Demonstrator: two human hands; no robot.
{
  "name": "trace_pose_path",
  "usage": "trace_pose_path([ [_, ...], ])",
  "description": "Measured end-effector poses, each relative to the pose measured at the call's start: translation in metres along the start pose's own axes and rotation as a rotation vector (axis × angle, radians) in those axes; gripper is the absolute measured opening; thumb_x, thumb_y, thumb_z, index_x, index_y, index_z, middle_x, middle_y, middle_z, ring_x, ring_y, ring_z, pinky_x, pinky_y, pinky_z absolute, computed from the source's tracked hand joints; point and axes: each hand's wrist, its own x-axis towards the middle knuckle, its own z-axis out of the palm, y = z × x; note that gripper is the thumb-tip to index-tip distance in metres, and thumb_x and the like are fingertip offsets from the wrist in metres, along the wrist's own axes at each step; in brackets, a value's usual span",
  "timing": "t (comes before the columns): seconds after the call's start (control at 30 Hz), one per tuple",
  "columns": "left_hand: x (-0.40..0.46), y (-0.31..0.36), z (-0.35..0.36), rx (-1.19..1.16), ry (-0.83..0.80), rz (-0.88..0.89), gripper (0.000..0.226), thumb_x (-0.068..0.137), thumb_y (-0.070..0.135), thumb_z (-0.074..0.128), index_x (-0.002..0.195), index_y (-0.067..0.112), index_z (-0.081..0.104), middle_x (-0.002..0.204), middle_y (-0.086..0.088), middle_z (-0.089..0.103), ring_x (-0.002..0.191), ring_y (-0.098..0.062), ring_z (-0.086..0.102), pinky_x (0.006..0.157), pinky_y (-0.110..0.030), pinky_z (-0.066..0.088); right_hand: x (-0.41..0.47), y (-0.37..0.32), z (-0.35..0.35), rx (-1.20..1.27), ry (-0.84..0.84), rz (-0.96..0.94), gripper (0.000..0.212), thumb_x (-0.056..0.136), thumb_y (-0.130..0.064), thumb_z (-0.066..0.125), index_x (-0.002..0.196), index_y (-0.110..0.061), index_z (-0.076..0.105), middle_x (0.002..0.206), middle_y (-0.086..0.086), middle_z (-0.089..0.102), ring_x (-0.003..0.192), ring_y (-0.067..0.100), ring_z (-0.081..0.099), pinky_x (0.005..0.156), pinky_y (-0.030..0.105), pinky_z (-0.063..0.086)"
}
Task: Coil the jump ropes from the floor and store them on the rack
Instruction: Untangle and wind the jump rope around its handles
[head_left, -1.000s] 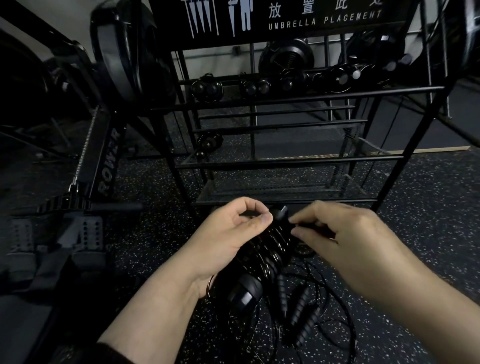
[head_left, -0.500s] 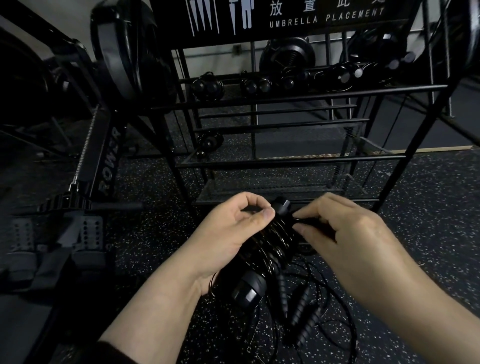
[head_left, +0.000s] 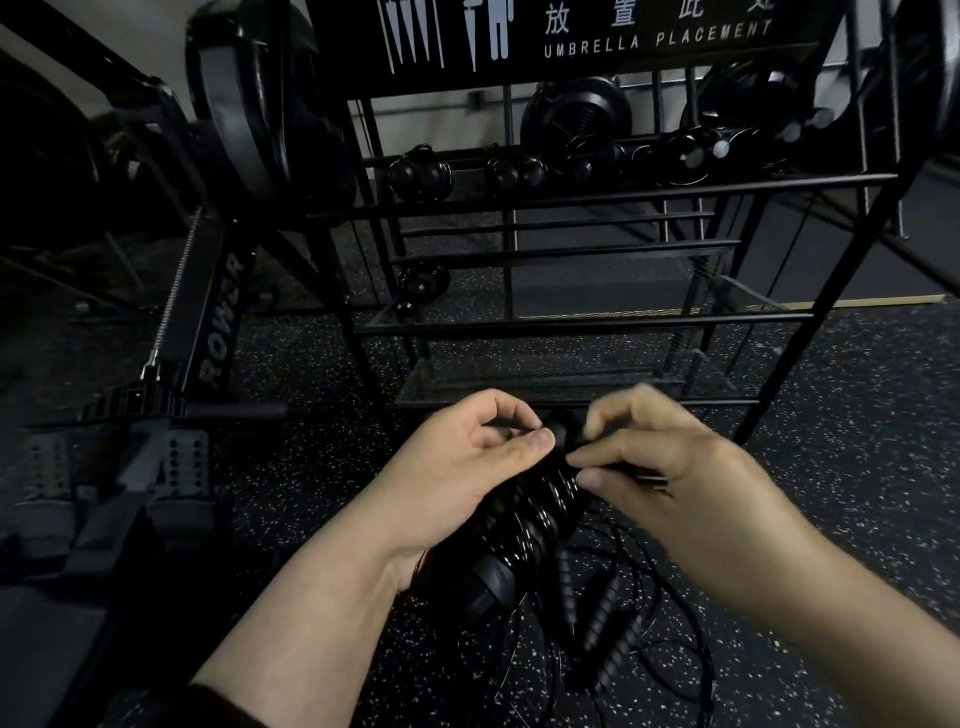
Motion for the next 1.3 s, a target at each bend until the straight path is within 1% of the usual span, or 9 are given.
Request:
trace_pose_path([
  [0.3, -0.001, 0.002, -0.005, -0.029, -0.015, -0.008, 0.02, 0.094, 0.021, 0.069, 0.111, 0.01, 0.063, 0.086, -0.005, 0.07, 0.077, -0.017, 0.064, 0.069, -0.029, 0.055, 0.0, 0.003, -0.004, -0.036, 0.043, 0.028, 0.031, 0.079, -0.047, 0.065, 0.111, -0.048, 0.069, 0.115, -0.032, 0.057, 0.115, -0.012, 0.053, 0.092, -0.003, 0.031],
  [0.43, -0.001, 0.002, -0.005, -0.051, -0.039, -0.009, 0.017, 0.093, 0.023, 0.07, 0.108, 0.016, 0.065, 0.089, -0.004, 0.069, 0.08, -0.017, 0.064, 0.074, -0.031, 0.054, -0.001, 0.004, -0.009, -0.09, 0.03, -0.021, 0.034, 0.08, -0.056, 0.06, 0.113, -0.051, 0.065, 0.122, -0.031, 0.054, 0.126, -0.002, 0.049, 0.101, 0.008, 0.033],
  [0.6, -0.002, 0.005, -0.01, -0.021, -0.084, 0.001, 0.024, 0.095, 0.021, 0.068, 0.117, 0.015, 0.061, 0.1, -0.006, 0.07, 0.09, -0.016, 0.065, 0.085, -0.032, 0.055, -0.004, 0.002, -0.018, 0.194, 0.044, 0.146, 0.048, 0.085, -0.059, 0.048, 0.131, -0.048, 0.058, 0.125, -0.034, 0.062, 0.117, -0.015, 0.056, 0.093, 0.005, 0.045],
  [0.67, -0.003, 0.006, -0.01, 0.006, -0.126, 0.002, 0.025, 0.095, 0.017, 0.066, 0.119, 0.013, 0.06, 0.104, -0.004, 0.072, 0.096, -0.014, 0.067, 0.089, -0.028, 0.055, -0.004, 0.001, -0.012, 0.442, -0.079, 0.29, 0.051, 0.086, -0.06, 0.052, 0.135, -0.049, 0.056, 0.123, -0.021, 0.07, 0.113, 0.001, 0.067, 0.097, 0.024, 0.053],
  [0.7, -0.003, 0.006, -0.009, 0.006, -0.154, -0.004, 0.027, 0.095, 0.016, 0.066, 0.12, 0.012, 0.059, 0.108, -0.004, 0.073, 0.1, -0.014, 0.069, 0.092, -0.028, 0.055, -0.004, 0.0, -0.006, 0.584, -0.127, 0.364, 0.051, 0.085, -0.057, 0.056, 0.134, -0.044, 0.058, 0.119, -0.007, 0.075, 0.105, 0.015, 0.073, 0.088, 0.035, 0.058],
  [0.8, -0.002, 0.004, -0.008, 0.079, -0.219, -0.002, 0.036, 0.092, 0.02, 0.07, 0.126, 0.019, 0.059, 0.125, -0.002, 0.069, 0.119, -0.013, 0.065, 0.105, -0.034, 0.051, -0.002, -0.006, 0.005, 0.789, -0.105, 0.463, 0.04, 0.085, -0.044, 0.062, 0.122, -0.032, 0.071, 0.1, 0.005, 0.077, 0.08, 0.022, 0.073, 0.065, 0.037, 0.058],
  [0.93, -0.001, 0.003, -0.008, 0.156, -0.236, 0.0, 0.042, 0.089, 0.027, 0.073, 0.129, 0.025, 0.059, 0.132, 0.002, 0.067, 0.123, -0.015, 0.064, 0.11, -0.038, 0.047, 0.0, -0.005, 0.007, 0.909, -0.094, 0.496, 0.027, 0.088, -0.032, 0.061, 0.103, -0.019, 0.079, 0.089, 0.003, 0.072, 0.07, 0.013, 0.065, 0.061, 0.034, 0.059],
  [1.13, 0.0, 0.008, -0.004, 0.271, -0.164, -0.017, 0.044, 0.086, 0.04, 0.066, 0.129, 0.029, 0.061, 0.121, 0.01, 0.073, 0.115, -0.003, 0.067, 0.105, -0.029, 0.05, -0.001, -0.001, 0.013, 0.852, 0.003, 0.456, 0.024, 0.096, -0.029, 0.058, 0.096, -0.013, 0.076, 0.082, 0.007, 0.069, 0.07, 0.015, 0.064, 0.061, 0.032, 0.056],
  [1.3, 0.006, 0.008, -0.014, 0.266, 0.263, 0.011, 0.038, 0.096, 0.059, 0.046, 0.12, 0.036, 0.065, 0.109, 0.019, 0.075, 0.098, 0.002, 0.07, 0.101, -0.034, 0.049, 0.001, -0.001, 0.011, 0.878, 0.263, 0.43, 0.02, 0.099, -0.026, 0.056, 0.098, -0.014, 0.072, 0.086, 0.003, 0.072, 0.069, 0.013, 0.067, 0.06, 0.033, 0.057],
])
